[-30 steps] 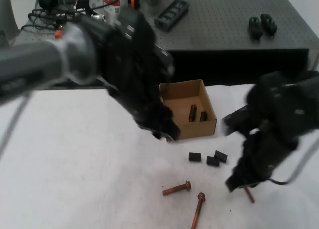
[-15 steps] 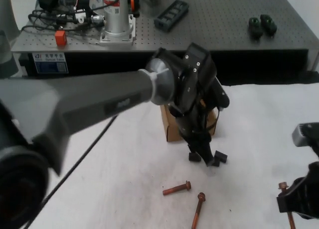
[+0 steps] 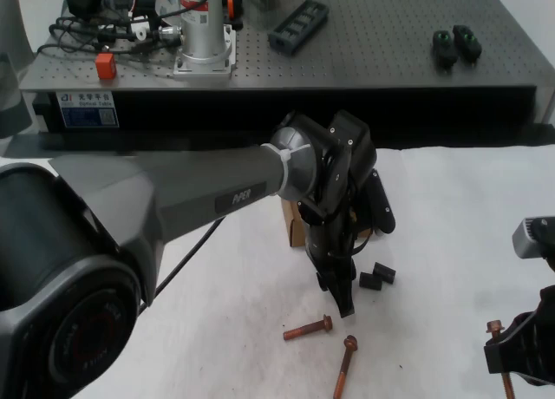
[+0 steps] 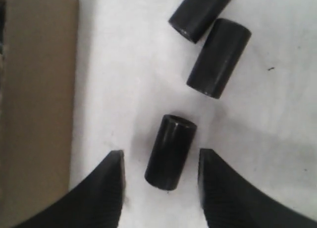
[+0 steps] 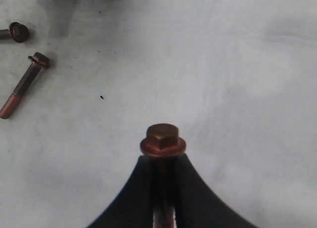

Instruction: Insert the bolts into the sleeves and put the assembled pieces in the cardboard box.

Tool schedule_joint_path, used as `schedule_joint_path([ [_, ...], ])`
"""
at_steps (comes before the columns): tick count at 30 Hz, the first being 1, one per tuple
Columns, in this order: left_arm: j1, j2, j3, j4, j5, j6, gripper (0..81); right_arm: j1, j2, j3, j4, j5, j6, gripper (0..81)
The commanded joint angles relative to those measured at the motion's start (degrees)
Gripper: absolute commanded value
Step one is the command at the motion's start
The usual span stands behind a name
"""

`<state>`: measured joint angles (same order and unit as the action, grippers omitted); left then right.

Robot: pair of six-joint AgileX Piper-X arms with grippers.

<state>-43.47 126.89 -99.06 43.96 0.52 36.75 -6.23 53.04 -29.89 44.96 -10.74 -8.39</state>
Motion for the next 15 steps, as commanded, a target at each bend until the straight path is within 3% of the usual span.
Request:
schedule_joint_path([
  [1, -0.36, 0.77, -1.03, -2.3, 0.1, 0.98, 33.9, -0.27, -0.5, -0.14, 0.0, -0.59, 0.25, 0.3],
  [7, -0.75, 2.73, -1.13, -2.47, 0.1, 1.12, 30.6, -0.27, -0.5, -0.14, 0.0, -0.59, 0.25, 0.3],
  [9, -0.78, 3.05, -1.13, -2.59, 0.1, 1.46, 23.5, -0.27, -0.5, -0.14, 0.0, -0.59, 0.25, 0.3],
  [13, -0.9, 3.04, -1.27, -2.84, -0.52, 1.46, 0.8, -0.27, -0.5, -0.14, 0.0, -0.59, 0.25, 0.3],
  [15, -1.01, 3.04, -1.98, -2.84, -2.99, -0.15, 0.0, -0.27, -0.48, -0.14, -0.21, -0.59, 0.6, 0.3],
])
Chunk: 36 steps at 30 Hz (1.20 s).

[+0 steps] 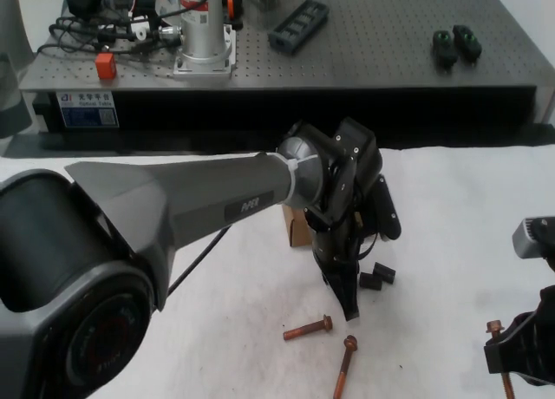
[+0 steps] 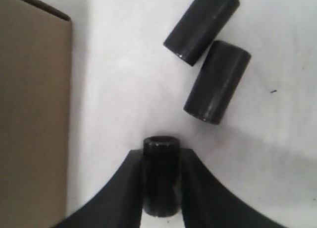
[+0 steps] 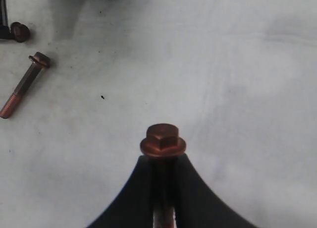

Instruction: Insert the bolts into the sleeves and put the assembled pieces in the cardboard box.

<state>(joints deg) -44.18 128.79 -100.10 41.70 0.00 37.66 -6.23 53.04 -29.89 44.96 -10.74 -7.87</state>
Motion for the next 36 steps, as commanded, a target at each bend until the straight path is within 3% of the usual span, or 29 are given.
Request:
schedule_joint_path([
  [1, -0.26, 0.92, -1.33, -0.58, -3.87, -2.17, 0.0, -0.27, -0.48, -0.14, -0.61, -0.59, 0.89, 0.3],
  [4, -0.26, -1.95, -1.63, -0.47, -4.65, -7.7, 0.0, -0.27, -0.48, -0.14, -3.54, -3.26, 2.98, 0.3],
  [7, 0.67, -7.94, 0.02, -0.48, -0.55, -15.38, 0.6, -0.27, -0.48, -0.14, -8.88, -9.18, 7.09, 0.3],
  [13, 7.06, -25.25, 14.81, -8.62, 7.56, -28.31, 0.6, 0.47, -0.37, -0.14, -23.4, -22.55, 19.38, 0.3],
  [17, 9.99, -37.83, 31.81, -22.26, 22.79, -36.15, 0.6, 5.5, -0.37, -0.14, -40.12, -23.93, 29.41, 0.3],
  [22, 8.73, -49.59, 50.12, -41.7, 42.61, -36.39, 0.6, 14.38, -0.25, -0.14, -62.96, -22.19, 39.39, 0.3],
  [24, 7.73, -52.44, 54.19, -47.89, 46.71, -38.76, 0.6, 17.05, -0.25, -0.14, -68.64, -22.17, 41.75, 0.3],
  [29, 6.32, -56.89, 57.92, -54.71, 46.92, -44.25, 0.6, 20.95, -0.25, -0.14, -69.22, -22.32, 44.13, 0.3],
  [36, 6.35, -58.31, 57.9, -55.37, 44.98, -45.46, 0.6, 21.71, -0.25, -0.14, -68.47, -22.17, 43.79, 0.3],
])
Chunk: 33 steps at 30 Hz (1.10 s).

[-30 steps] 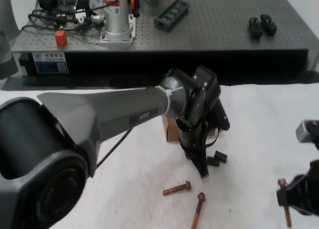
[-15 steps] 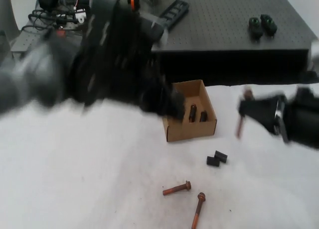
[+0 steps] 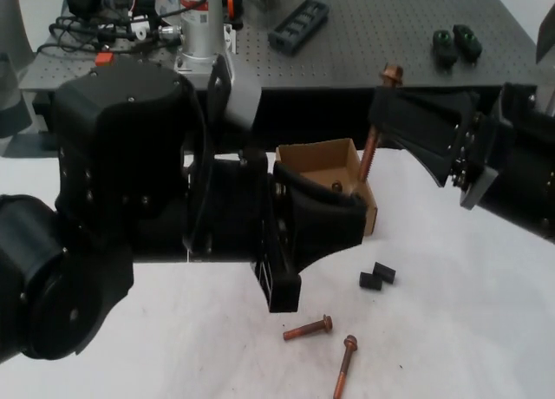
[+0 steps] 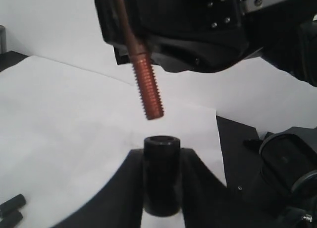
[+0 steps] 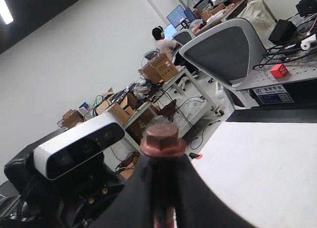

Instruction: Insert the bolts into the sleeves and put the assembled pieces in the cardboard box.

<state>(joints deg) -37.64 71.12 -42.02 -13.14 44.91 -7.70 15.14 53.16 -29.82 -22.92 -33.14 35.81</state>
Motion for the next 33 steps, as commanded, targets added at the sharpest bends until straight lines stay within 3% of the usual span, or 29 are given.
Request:
schedule_joint_path([
  [1, -0.19, -0.64, -0.18, -1.09, -0.41, -0.42, 0.6, 0.34, -0.37, -0.21, -0.6, 0.23, 0.11, 0.3],
  [15, -0.19, -0.64, -0.18, -5.03, -4.07, -3.84, 0.6, 0.34, -0.37, -0.21, 1.51, -1.21, -1.14, 0.3],
  [20, -0.19, -0.64, -0.18, -5.03, -6.02, -4.25, 0.6, 0.34, -0.37, -0.21, 2.42, -5.04, -3.68, 0.7],
  [23, -0.19, -0.64, -0.18, -5.03, -5.88, -3.9, 0.6, 0.34, -0.37, -0.21, 2.42, -6.13, -3.8, 13.8],
  [26, -0.19, -0.64, -0.18, -5.03, -5.93, -3.16, 0.6, 0.34, -0.37, -0.21, 2.42, -6.33, -3.75, 42.8],
  [27, -0.19, -0.64, -0.18, -5.03, -6.6, -2.96, 0.6, 0.34, -0.37, -0.21, 2.42, -6.33, -3.65, 47.7],
  [29, -0.19, -0.64, -0.18, -5.03, -11.72, -2.98, 0.6, -1.16, -0.61, -0.21, 2.42, -6.33, -3.65, 46.1],
  [33, -0.06, 0.91, -1.7, -6.04, -31.76, -5.43, 0.6, -7.7, -2.84, -0.21, 6.25, -6.45, -3.65, 43.9],
])
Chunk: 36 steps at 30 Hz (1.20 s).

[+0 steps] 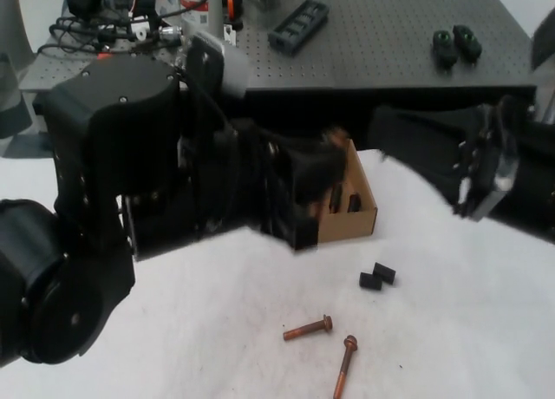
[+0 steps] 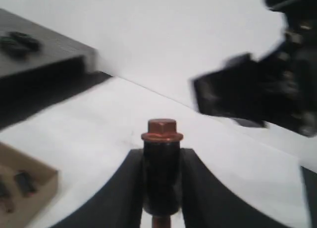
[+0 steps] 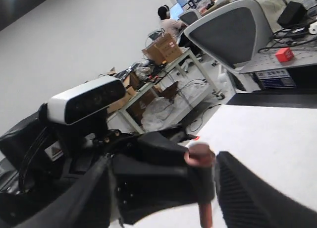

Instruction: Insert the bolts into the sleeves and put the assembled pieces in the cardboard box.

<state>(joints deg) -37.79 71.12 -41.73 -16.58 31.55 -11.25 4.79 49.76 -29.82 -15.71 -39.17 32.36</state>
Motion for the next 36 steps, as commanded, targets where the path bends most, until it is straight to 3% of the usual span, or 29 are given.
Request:
schedule_joint_path([
  [1, 0.42, 2.25, -3.11, -2.6, -20.45, -2.73, 0.6, 0.62, -0.17, -0.21, 1.19, -0.42, -0.3, 43.9],
  [6, 1.87, 14.29, -16.42, 5.41, -21.59, -5.17, 0.6, -6.92, -1.79, -0.21, 15.08, 0.13, -7.42, 43.8],
  [9, 1.83, 23.74, -29.15, 16.58, -22.55, -5.02, 0.6, -9.05, -1.65, -0.21, 25.08, 4.93, -12.14, 43.8],
  [14, 1.83, 40.4, -49.02, 34.53, -28.9, 2.13, 0.6, -9.32, -1.31, -0.21, 38.17, 15.18, -22.74, 43.8],
  [17, 1.99, 48.85, -59.33, 42.15, -33.52, 5.6, 0.6, -9.32, -0.96, -0.31, 43.34, 17.61, -25.2, 43.8],
  [21, 2.15, 57.76, -70.44, 46.59, -33.95, 5.76, 0.6, -9.32, -0.47, -0.31, 46.49, 19.65, -25.98, 43.8],
  [27, 2.37, 65.41, -77.76, 50.25, -33.95, 5.11, 0.1, -9.32, 1.65, -0.31, 46.89, 22.58, -27.32, 43.8],
  [29, 2.37, 66.34, -77.89, 51.33, -33.43, 4.78, 4.8, -9.32, 2.68, -0.31, 47.69, 23.94, -28.84, 43.8],
  [34, 2.37, 67.73, -77.89, 52.99, -30.97, 3.85, 26.7, -9.32, 6.43, -0.41, 48.38, 24.64, -29.81, 43.8],
  [36, 2.37, 67.71, -77.89, 52.99, -30.98, 2.84, 30.5, -9.32, 8.02, -0.68, 48.38, 25.34, -30.58, 43.8],
])
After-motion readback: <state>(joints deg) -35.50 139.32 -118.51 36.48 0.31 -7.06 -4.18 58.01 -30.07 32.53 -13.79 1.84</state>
